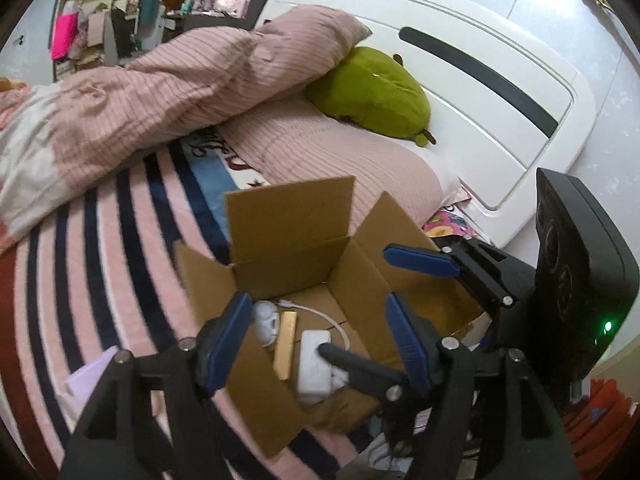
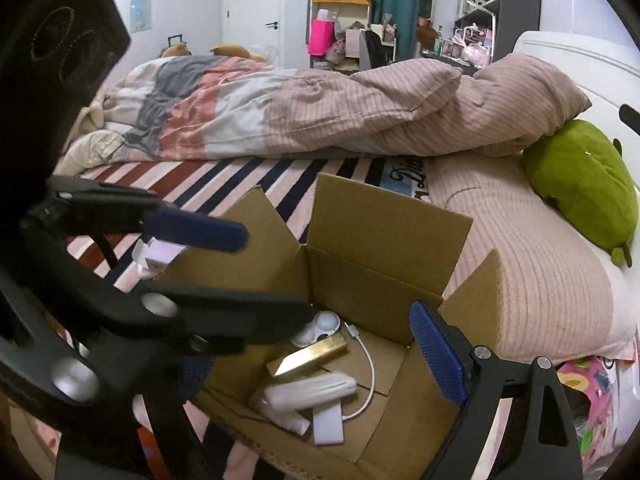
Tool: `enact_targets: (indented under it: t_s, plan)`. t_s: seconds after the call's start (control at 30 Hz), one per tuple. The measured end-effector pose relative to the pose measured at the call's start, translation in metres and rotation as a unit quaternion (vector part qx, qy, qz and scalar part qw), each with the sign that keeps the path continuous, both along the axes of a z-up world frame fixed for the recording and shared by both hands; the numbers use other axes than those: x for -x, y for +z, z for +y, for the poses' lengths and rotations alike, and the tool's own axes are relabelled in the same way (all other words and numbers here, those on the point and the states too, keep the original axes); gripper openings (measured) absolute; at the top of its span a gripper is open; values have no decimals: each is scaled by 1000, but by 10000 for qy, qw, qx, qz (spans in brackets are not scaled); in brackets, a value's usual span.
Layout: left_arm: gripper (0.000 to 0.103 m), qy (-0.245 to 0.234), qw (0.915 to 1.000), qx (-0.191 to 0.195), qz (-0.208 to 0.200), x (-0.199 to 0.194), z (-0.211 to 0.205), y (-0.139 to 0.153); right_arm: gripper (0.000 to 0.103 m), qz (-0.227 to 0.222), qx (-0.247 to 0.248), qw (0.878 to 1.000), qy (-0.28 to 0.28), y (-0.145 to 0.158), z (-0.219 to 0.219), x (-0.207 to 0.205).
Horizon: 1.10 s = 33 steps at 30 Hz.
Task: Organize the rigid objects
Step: 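Place the power bank into the cardboard box and open the right tool, then move the right tool back toward the lilac box and tape roll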
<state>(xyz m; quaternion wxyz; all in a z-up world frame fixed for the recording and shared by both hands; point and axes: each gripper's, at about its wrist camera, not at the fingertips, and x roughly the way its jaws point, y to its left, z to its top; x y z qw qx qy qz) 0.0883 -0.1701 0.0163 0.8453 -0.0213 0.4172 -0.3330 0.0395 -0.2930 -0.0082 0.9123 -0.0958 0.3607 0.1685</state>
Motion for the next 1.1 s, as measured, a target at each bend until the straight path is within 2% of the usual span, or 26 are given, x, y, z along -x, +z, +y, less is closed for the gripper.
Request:
enact_targets:
  t_s: [0.17,0.37,0.5,0.63,0.73,0.87,1.0,1.1]
  plan:
    - [66,221,9994,-89,-234,13,29,11,88,-35,-16,10000,44,5,9,7]
    - [66,795,9951,-202,-549,36,95,21,88,-234,-113,9992,311,18,37,21]
    - [71,1233,9891,-359,-722,51,143,18,88,-359,-390,9949,857,26,73,32]
    - [74,1715,9822,-387,-658,62,194,-1,88,-401,-413,9869,1504,24,121,38]
    - [74,1969,9782,-435,-504,65,223,-22,88,-193,-427,9793,1970,9,158,39]
    - [74,2186,9748,-410,-194,67,252,-58,88,130,-282,9730,2286,-24,195,35]
    - [74,2322,9724,-207,137,73,272,-95,88,586,-166,9785,1969,-69,208,19]
    - [74,2398,9698,-286,340,75,277,-115,88,799,68,9844,1565,-104,207,-2]
